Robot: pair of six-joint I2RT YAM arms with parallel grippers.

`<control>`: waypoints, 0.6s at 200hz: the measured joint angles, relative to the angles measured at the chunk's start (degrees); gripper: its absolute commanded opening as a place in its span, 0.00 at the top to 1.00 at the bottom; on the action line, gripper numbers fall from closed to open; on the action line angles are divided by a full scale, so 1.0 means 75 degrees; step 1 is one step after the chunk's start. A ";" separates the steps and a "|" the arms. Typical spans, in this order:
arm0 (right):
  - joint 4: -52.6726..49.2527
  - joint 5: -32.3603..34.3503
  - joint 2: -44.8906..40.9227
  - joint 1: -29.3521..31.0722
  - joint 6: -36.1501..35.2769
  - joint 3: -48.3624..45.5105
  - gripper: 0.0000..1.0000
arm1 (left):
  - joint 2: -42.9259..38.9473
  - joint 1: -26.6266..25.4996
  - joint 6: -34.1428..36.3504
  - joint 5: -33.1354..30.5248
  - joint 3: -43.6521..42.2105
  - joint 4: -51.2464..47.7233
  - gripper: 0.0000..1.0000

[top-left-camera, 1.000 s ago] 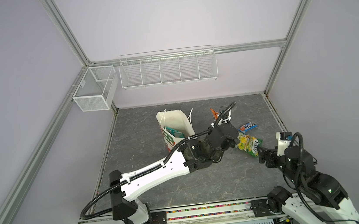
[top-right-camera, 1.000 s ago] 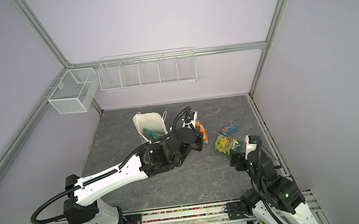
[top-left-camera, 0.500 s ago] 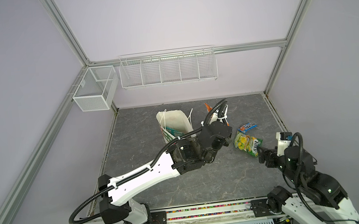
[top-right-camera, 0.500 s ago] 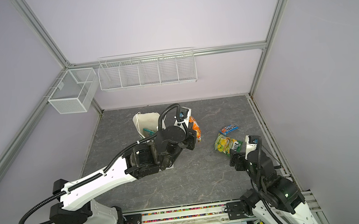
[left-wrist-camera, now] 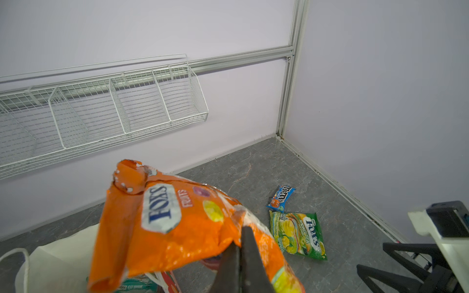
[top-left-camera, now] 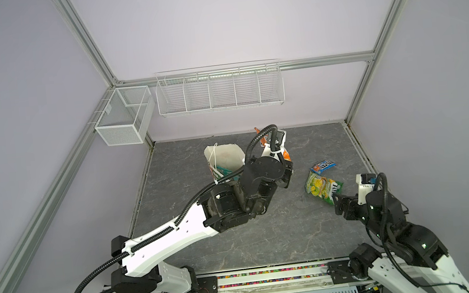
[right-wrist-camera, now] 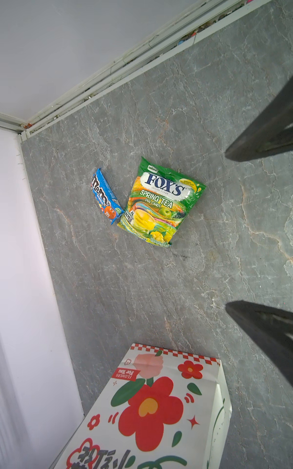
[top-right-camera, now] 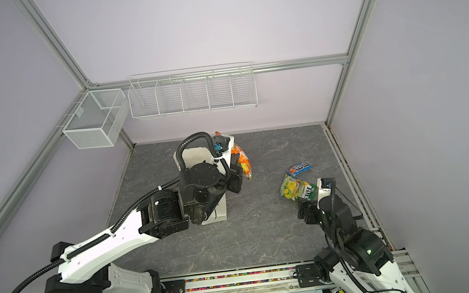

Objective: Place the snacks into the paper bag
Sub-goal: 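Carry the orange Fruits pack above the bag opening with the left gripper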

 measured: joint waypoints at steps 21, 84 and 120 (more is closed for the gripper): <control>0.0000 -0.0006 -0.0003 0.0000 0.0009 -0.0003 0.11 | -0.0125 -0.0009 0.0251 -0.0178 0.0058 0.0000 1.00; 0.0000 -0.0003 -0.0003 0.0000 0.0041 -0.0006 0.11 | -0.0997 -0.0012 0.0889 -0.0676 0.0003 0.0035 1.00; 0.0000 -0.0006 -0.0003 0.0000 0.0070 -0.0006 0.11 | -0.1740 -0.0012 0.1174 -0.1035 -0.0268 0.0131 1.00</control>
